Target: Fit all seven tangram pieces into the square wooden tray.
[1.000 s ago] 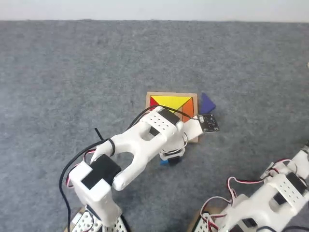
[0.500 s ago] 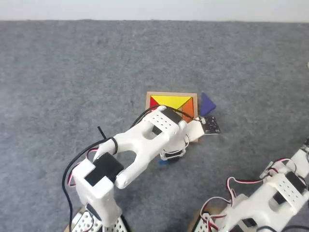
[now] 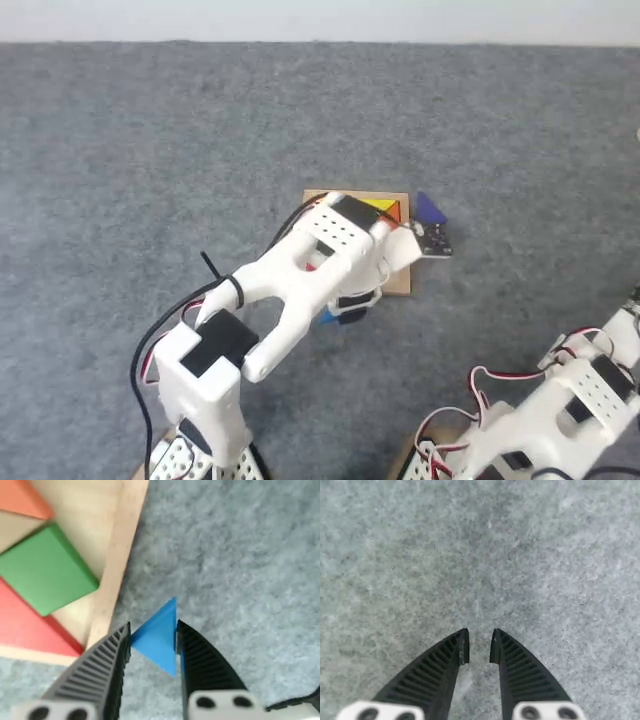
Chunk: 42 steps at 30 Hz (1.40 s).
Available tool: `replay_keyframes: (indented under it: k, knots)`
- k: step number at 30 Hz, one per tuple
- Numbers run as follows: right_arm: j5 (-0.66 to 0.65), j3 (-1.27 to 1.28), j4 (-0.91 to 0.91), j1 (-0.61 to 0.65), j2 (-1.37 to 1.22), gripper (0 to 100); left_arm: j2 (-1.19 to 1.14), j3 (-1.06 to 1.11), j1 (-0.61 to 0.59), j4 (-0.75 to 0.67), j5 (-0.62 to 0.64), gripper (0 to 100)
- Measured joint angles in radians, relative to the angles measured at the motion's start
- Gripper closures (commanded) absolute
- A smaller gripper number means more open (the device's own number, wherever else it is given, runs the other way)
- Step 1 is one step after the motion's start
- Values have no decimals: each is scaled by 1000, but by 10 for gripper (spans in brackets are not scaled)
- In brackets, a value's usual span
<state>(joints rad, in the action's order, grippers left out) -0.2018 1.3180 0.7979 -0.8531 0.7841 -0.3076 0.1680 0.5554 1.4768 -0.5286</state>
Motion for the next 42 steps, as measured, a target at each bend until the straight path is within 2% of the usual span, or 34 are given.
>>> replay_keyframes:
  k: [5, 13, 29, 35, 42]
  knots:
    - [0, 0, 0, 0, 0, 911, 0, -84, -34, 64, -29, 938]
    - [0, 0, 0, 0, 0, 911, 0, -184, -132, 74, -135, 936]
    - [0, 0, 0, 0, 0, 911, -152, -210, -150, -26, -219, 934]
    - [0, 0, 0, 0, 0, 911, -153, -235, -170, -26, -222, 807]
    - [0, 0, 0, 0, 0, 911, -153, -238, -199, -26, -222, 803]
